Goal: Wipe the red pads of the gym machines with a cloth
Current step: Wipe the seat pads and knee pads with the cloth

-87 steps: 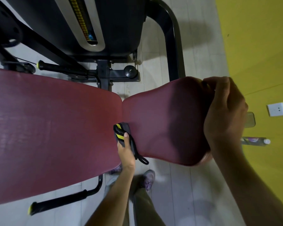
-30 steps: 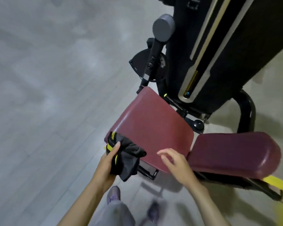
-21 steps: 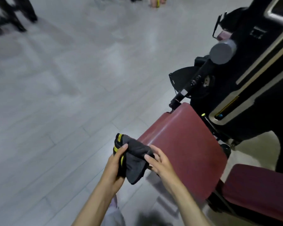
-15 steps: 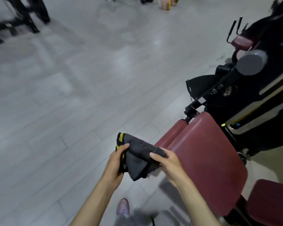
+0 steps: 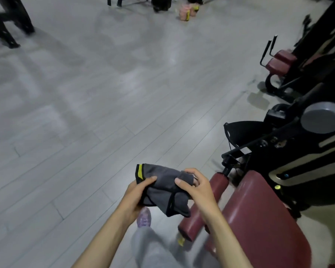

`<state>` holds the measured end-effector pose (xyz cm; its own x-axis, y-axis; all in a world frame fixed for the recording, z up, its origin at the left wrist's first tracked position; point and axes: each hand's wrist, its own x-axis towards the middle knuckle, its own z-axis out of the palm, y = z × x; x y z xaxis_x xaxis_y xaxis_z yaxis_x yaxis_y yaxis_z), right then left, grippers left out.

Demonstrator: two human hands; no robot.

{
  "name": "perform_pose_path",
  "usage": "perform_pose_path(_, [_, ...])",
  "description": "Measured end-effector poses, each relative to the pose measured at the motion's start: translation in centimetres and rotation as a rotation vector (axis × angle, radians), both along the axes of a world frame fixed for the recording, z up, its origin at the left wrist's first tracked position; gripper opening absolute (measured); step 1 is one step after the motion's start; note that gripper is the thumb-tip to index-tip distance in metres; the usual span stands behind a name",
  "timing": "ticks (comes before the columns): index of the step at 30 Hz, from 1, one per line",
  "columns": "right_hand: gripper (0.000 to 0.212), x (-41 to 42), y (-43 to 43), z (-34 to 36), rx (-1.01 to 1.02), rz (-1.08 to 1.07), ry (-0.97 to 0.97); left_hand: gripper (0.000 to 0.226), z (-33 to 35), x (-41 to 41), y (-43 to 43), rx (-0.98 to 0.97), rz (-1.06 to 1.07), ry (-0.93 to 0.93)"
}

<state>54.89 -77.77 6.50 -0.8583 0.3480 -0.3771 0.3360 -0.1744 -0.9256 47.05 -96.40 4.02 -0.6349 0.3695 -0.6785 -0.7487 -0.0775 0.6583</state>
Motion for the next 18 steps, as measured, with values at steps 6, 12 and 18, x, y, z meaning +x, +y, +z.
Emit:
perform_pose_path(6, [0.022, -13.9, 6.3, 0.8, -0.188, -0.123, -0.013, 0.052, 0.0, -16.3, 5.2, 0.04, -0.088, 0.014])
perform_pose_path(12, [0.02, -25.6, 12.4, 3.7, -0.018, -0.188, 0.081, 0.033, 2.9, -30.7, 11.7, 0.105, -0.168, 0.112])
perform_pose_path(18, [0.016, -36.5, 20.2, 3.6, 0.197, -0.404, 0.091, 0.035, 4.2, -43.4, 19.5, 0.143, -0.423, 0.191])
